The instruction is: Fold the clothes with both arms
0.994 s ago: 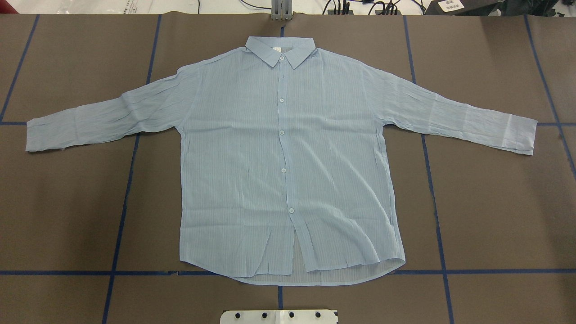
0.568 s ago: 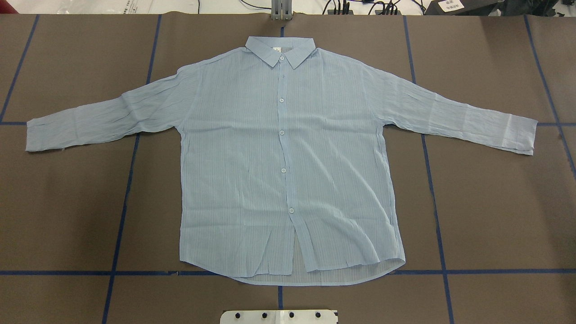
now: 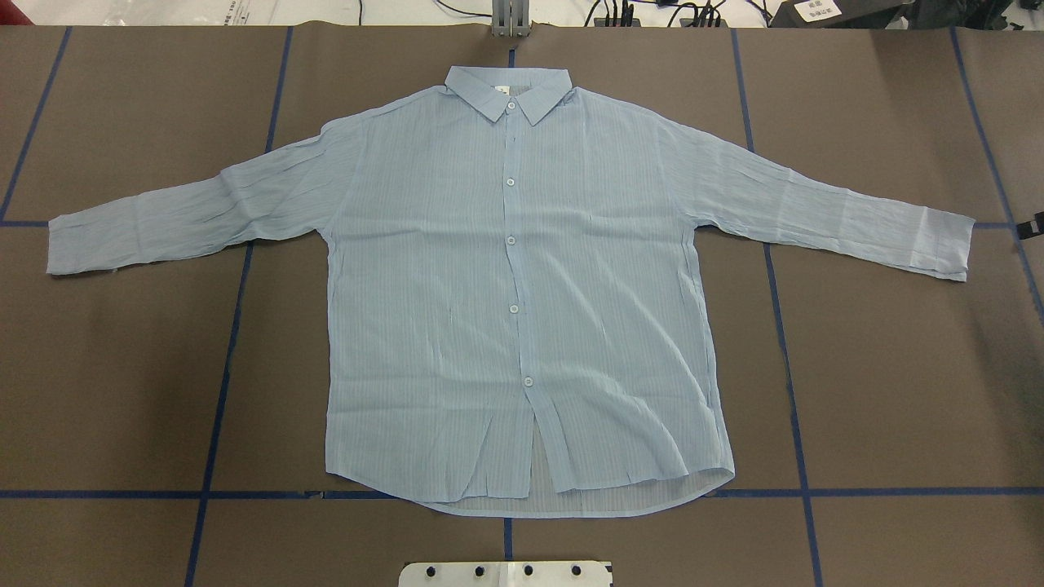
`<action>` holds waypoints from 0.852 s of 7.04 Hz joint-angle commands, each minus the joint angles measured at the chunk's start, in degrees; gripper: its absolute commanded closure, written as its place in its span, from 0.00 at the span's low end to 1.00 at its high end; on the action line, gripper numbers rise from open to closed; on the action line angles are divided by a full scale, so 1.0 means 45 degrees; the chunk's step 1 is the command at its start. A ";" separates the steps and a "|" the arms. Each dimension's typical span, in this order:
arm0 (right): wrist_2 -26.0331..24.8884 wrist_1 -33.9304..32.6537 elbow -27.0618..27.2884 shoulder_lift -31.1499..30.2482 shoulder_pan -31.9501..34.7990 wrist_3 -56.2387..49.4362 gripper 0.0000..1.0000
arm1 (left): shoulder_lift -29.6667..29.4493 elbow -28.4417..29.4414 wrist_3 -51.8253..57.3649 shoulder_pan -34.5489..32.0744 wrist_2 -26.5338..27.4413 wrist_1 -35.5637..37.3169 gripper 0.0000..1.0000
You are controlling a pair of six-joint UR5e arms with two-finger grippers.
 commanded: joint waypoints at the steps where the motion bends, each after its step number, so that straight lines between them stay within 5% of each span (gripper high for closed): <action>1: -0.1307 0.1338 -0.0253 0.0195 -0.1743 0.2897 0.00 | -0.0031 -0.0011 -0.0008 0.0007 0.0001 -0.0012 0.00; 6: -0.1234 0.1104 -0.0915 0.0214 -0.2120 0.2786 0.08 | -0.0206 0.0008 0.0011 0.0007 0.0001 0.0027 0.00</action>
